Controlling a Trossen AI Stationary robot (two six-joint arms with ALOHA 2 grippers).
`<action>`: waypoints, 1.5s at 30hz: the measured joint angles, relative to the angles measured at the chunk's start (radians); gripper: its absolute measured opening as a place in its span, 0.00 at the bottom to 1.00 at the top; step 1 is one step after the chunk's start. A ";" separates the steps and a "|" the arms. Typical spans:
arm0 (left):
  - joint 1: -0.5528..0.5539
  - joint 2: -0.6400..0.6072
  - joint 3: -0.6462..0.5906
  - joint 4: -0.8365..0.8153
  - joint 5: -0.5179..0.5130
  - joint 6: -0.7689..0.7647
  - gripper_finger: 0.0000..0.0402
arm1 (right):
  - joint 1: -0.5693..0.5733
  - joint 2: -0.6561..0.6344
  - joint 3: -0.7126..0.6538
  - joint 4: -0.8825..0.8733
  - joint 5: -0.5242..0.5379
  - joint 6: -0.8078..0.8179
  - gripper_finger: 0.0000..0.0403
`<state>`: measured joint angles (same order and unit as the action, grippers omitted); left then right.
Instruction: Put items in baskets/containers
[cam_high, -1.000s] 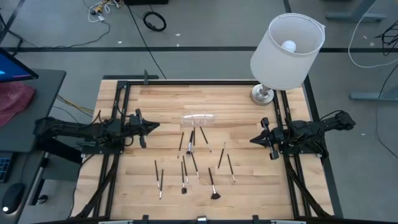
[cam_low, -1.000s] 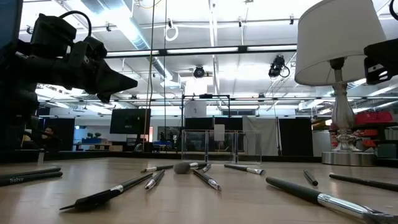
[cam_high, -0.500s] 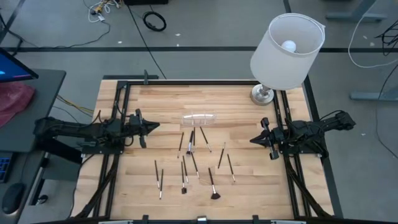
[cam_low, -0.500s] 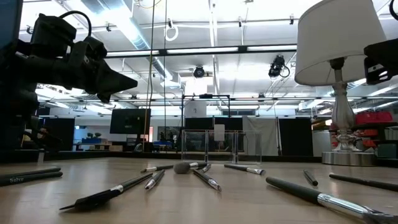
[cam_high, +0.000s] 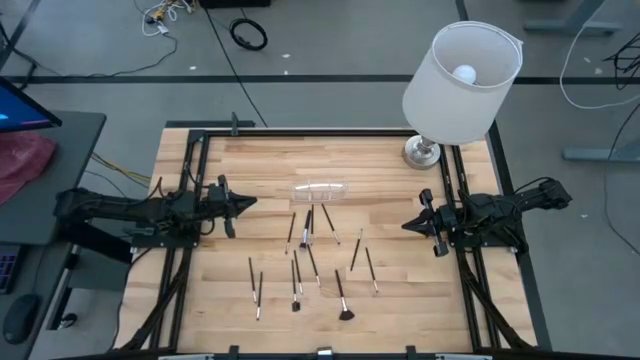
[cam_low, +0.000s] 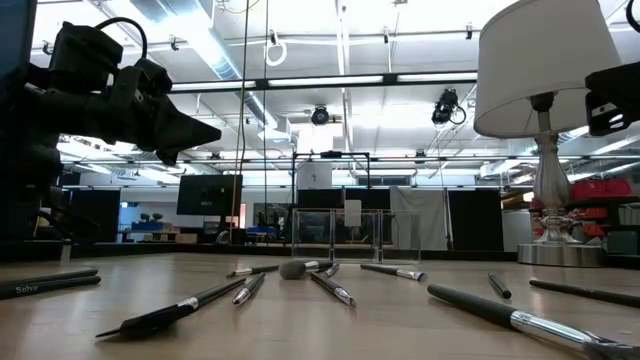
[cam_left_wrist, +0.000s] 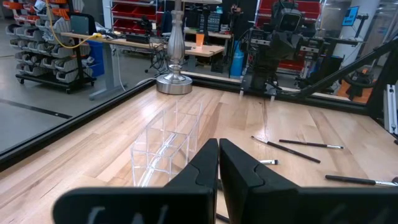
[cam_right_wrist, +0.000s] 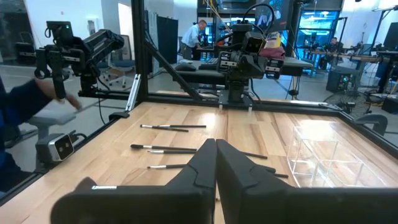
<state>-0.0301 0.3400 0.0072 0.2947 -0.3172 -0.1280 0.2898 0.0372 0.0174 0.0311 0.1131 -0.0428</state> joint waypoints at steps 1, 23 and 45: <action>0.000 0.000 0.000 0.000 0.000 0.000 0.04 | 0.000 0.000 0.000 0.002 0.000 0.003 0.04; 0.000 0.000 0.000 0.001 0.000 0.000 0.04 | 0.000 0.000 -0.001 0.175 0.003 -0.086 0.04; 0.000 0.000 0.000 0.029 -0.020 0.008 0.04 | 0.000 0.050 0.000 0.336 0.158 -0.084 0.08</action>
<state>-0.0299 0.3401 0.0071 0.3235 -0.3368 -0.1196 0.2893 0.0871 0.0174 0.3670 0.2713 -0.1265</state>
